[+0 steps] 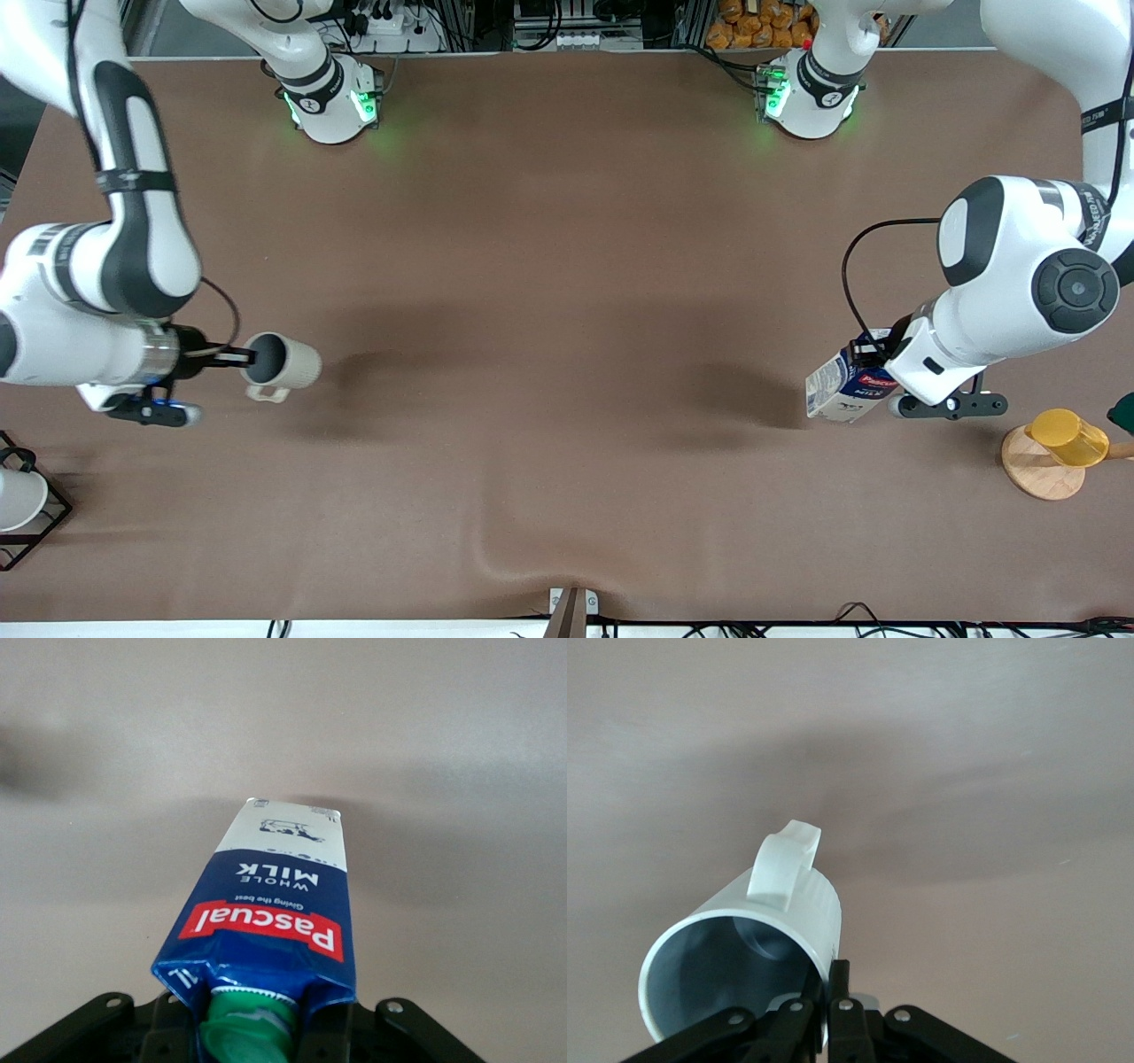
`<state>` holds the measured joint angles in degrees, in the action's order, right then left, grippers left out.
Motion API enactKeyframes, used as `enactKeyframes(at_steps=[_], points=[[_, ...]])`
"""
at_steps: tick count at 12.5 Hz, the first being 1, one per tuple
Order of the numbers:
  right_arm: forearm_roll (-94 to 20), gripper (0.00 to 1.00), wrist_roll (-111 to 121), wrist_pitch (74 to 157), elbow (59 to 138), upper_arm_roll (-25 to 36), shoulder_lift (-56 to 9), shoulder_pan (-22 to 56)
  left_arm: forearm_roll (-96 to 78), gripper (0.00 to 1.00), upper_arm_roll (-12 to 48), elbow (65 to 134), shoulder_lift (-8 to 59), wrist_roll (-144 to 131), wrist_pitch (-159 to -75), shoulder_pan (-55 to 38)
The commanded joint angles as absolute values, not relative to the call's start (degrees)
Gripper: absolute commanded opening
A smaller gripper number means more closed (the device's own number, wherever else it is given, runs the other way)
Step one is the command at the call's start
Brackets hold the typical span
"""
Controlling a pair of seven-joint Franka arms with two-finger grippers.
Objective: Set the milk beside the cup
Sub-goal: 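Lift the mug with the right gripper while the left gripper holds the milk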
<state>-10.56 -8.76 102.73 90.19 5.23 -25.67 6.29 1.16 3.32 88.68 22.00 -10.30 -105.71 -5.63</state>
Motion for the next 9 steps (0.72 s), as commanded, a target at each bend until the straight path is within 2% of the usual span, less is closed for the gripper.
enactKeyframes(at_steps=[1,6,9], points=[[-11.9,0.0,-19.9,101.4,87.0,5.6,-25.3,11.6,2.6,0.0,3.7,89.5,19.8,-12.6,-105.4,-5.7],[-14.2,0.0,-40.4,103.6,83.0,5.7,-29.0,22.1,2.6,0.0,3.7,89.6,19.2,-12.7,-105.3,-5.8],[-14.2,0.0,-52.2,112.0,82.4,5.7,-32.5,29.1,2.6,0.0,4.4,89.5,18.6,-12.7,-105.3,-5.8]])
